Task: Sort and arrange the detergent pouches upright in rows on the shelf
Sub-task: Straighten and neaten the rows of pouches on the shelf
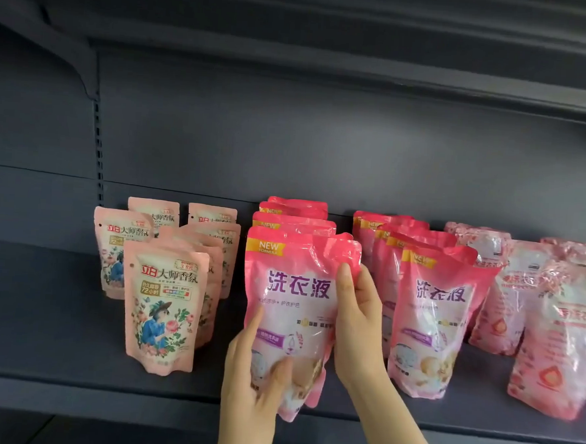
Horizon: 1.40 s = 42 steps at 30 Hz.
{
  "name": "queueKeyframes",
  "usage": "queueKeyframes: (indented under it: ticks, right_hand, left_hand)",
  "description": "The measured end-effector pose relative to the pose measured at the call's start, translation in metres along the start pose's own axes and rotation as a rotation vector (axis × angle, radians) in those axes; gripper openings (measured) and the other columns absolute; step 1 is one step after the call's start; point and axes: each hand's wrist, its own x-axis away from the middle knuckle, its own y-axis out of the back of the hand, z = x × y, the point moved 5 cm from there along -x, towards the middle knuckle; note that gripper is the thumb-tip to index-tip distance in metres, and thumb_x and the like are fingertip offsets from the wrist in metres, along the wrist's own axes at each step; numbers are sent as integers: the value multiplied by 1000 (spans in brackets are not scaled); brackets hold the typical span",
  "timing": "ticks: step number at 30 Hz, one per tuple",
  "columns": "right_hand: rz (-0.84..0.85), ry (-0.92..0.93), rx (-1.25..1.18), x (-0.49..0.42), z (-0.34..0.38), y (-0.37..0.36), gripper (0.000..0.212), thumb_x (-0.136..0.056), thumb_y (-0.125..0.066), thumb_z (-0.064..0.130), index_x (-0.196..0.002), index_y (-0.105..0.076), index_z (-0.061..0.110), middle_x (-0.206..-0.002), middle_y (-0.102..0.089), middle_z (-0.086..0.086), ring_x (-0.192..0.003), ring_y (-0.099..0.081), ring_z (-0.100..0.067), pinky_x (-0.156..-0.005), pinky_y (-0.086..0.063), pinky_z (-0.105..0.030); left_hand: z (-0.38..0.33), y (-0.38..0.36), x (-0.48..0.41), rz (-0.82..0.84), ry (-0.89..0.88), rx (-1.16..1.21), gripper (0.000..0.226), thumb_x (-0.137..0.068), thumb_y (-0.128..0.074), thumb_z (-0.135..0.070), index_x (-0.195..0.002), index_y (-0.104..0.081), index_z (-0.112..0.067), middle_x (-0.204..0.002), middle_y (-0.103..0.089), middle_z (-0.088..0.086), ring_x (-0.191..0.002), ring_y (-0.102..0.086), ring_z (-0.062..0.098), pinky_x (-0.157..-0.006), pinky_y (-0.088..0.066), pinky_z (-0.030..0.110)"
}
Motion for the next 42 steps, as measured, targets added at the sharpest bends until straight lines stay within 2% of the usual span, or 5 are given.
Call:
queueKeyframes:
  ticks: [7, 13, 19, 26, 42]
  right_hand:
    - [19, 76, 142, 69, -29, 11, 66, -91, -56, 26, -141, -20, 51, -138, -50, 9, -123, -53, -8, -98, -49, -30]
    - [35, 18, 235, 72, -53, -6, 63, -98, -47, 9, -142, -23, 47, -152, -23, 7, -133, -41, -6, -106, -45, -36]
    - [141, -23, 237, 61, -57, -8, 72, -97, -44, -4, -141, -16, 46, -150, -12, 17, -130, -35, 10, -97, -47, -18]
    - [344, -60, 398, 48, -66, -7, 99, -91, -51, -6, -142, 9, 53, -148, 5, 29, -115, -55, -24, -90, -55, -41]
    - [309, -95, 438, 47, -64, 25, 119, -72, -78, 3, -137, -2, 68, -133, -50, 17, -103, -65, -18, -83, -57, -33]
  left_hand:
    - [-3, -6, 3, -23, 60, 82, 62, -77, -67, -4, -131, -55, -31, -134, -53, 1, -124, -55, 24, -90, -51, 55]
    - [-7, -12, -8, -1, 51, 12, 57, -80, -65, -12, -129, -50, -35, -131, -52, -8, -118, -57, 3, -82, -53, 18]
    - [3, -1, -28, 307, 225, 50, 59, -85, -60, -23, -129, -35, -54, -131, -47, -30, -120, -54, 2, -87, -54, 27]
    - [9, 7, -43, 417, 260, -43, 68, -92, -57, -7, -130, -22, -51, -134, -31, -29, -113, -47, -17, -79, -47, 6]
    - [12, 4, -37, 298, 301, 73, 61, -83, -60, -23, -131, -31, -47, -124, -50, -33, -109, -51, -18, -77, -45, 4]
